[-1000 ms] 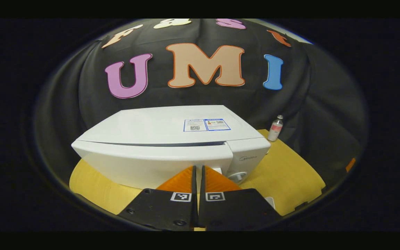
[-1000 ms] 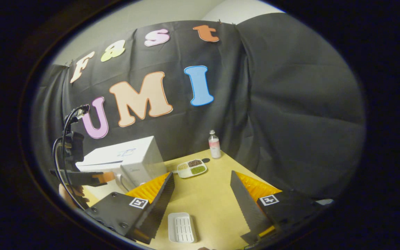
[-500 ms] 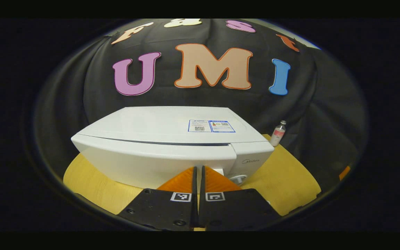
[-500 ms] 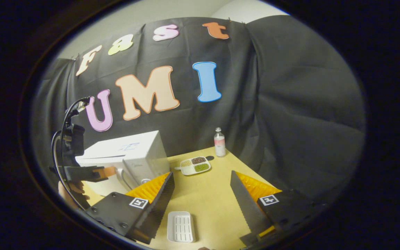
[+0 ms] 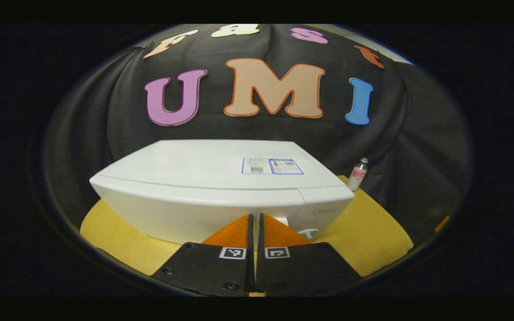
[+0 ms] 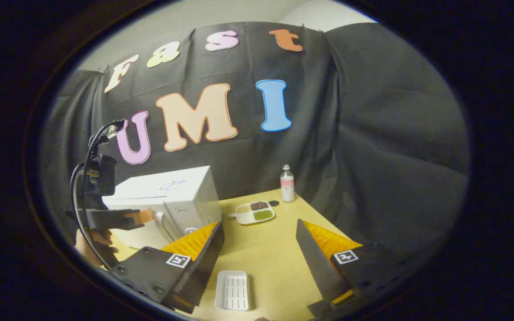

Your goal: Open the microwave oven with the left hand, put the food in, and close the microwave oven.

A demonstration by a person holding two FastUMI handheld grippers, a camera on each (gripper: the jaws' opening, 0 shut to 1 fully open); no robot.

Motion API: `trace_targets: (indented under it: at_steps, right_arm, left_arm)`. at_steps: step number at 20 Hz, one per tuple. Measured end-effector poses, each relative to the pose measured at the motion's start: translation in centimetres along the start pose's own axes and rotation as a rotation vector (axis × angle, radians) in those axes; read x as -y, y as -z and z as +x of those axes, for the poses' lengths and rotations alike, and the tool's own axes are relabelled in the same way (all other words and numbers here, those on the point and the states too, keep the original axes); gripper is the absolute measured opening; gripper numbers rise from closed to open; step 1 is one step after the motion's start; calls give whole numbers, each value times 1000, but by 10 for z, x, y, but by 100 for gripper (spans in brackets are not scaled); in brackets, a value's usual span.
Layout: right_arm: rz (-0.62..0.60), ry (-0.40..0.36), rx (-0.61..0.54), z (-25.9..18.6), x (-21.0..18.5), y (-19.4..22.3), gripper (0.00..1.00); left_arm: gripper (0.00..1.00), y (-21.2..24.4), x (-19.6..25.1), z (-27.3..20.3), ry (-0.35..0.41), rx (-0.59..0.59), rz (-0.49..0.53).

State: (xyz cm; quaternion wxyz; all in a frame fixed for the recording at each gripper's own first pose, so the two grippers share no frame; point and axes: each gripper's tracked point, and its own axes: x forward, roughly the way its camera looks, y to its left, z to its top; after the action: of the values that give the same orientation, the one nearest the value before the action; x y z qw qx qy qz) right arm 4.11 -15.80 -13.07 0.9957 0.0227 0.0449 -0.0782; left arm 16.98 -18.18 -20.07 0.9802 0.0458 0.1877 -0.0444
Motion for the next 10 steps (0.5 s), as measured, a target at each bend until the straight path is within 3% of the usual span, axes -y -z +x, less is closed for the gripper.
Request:
trace_targets:
  at_steps: [10]
  right_arm:
    - [-87, 2, 3, -25, 2, -1, 92]
  left_arm:
    - [2, 6, -9, -20, 25, -2, 15]
